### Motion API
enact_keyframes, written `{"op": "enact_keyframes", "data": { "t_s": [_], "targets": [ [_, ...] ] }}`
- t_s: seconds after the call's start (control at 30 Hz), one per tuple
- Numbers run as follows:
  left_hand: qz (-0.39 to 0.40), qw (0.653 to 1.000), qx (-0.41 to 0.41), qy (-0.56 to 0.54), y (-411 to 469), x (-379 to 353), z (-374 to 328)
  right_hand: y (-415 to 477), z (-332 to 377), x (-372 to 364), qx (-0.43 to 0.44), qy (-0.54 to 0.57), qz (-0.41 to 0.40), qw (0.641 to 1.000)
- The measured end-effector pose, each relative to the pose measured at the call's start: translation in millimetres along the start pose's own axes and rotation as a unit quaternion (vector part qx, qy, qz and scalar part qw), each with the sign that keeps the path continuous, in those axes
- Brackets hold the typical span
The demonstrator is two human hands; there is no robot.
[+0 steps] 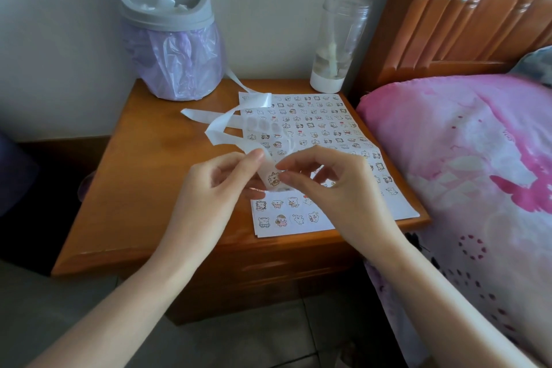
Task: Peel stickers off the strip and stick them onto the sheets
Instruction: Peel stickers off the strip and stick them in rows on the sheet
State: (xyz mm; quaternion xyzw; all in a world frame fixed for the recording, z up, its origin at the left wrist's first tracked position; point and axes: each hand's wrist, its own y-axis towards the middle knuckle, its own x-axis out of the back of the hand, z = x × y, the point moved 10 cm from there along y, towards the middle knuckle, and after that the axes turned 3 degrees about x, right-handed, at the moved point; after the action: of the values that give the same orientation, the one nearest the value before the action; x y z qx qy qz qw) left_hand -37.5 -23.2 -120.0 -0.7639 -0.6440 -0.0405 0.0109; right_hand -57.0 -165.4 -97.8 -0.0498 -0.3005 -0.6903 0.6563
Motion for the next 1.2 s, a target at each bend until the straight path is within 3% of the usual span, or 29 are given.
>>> {"op": "enact_keyframes", "data": {
  "t_s": [0.1,0.83,1.2],
  "targets": [
    [0.006,0.999,-0.006,0.046,1,-1,0,0,-1,0,0.004,-0.002,-0.003,1.000],
    [-0.028,0.996,-0.014,0.082,1,4,2,-2,19,-3,0.122,-0.094,-0.008,0.988],
    [-0.034,0.993,-0.007,0.116,2,5,8,0,9,-7,0.047,-0.093,0.041,0.994]
  ]
}}
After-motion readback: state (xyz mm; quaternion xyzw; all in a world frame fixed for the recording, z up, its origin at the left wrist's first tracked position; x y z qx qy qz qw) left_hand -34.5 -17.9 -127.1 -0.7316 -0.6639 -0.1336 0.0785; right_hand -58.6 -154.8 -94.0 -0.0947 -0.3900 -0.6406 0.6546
